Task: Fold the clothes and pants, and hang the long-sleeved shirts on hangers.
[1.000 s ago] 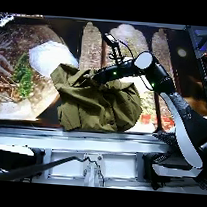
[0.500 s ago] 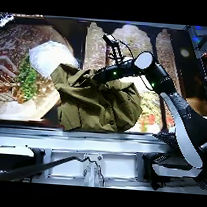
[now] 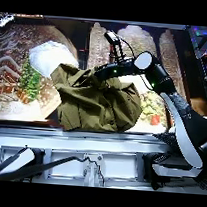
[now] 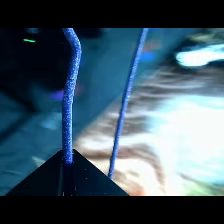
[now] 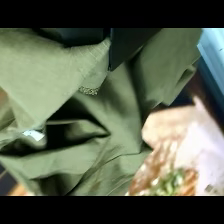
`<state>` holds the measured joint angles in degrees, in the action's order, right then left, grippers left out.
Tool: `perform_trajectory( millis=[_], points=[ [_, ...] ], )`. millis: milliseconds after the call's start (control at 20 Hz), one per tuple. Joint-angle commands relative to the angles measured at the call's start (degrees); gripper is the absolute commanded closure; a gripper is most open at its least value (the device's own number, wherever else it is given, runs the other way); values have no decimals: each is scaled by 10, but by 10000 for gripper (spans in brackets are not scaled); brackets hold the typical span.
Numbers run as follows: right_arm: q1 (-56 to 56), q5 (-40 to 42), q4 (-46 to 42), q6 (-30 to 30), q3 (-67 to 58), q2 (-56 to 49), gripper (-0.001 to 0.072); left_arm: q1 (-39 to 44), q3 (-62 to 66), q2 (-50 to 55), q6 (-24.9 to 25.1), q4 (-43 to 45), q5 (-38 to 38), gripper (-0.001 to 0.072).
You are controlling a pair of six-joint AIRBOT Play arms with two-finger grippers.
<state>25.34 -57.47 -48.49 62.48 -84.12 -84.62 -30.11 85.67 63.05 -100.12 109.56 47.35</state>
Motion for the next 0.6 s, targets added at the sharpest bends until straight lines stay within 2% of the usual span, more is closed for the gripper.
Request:
perform_trajectory(
  millis=[0,150,300,550],
  points=[
    [0,46,-41,0,0,0,679,120,-42,-111,-37,-34,146,695],
    [0,59,-45,0,0,2,679,249,-155,-231,-51,-91,177,695],
    [0,56,-44,0,0,19,679,372,-266,-337,-30,-191,224,695],
    [0,56,-68,0,0,69,680,527,-336,-422,-42,-248,302,695]
  ],
)
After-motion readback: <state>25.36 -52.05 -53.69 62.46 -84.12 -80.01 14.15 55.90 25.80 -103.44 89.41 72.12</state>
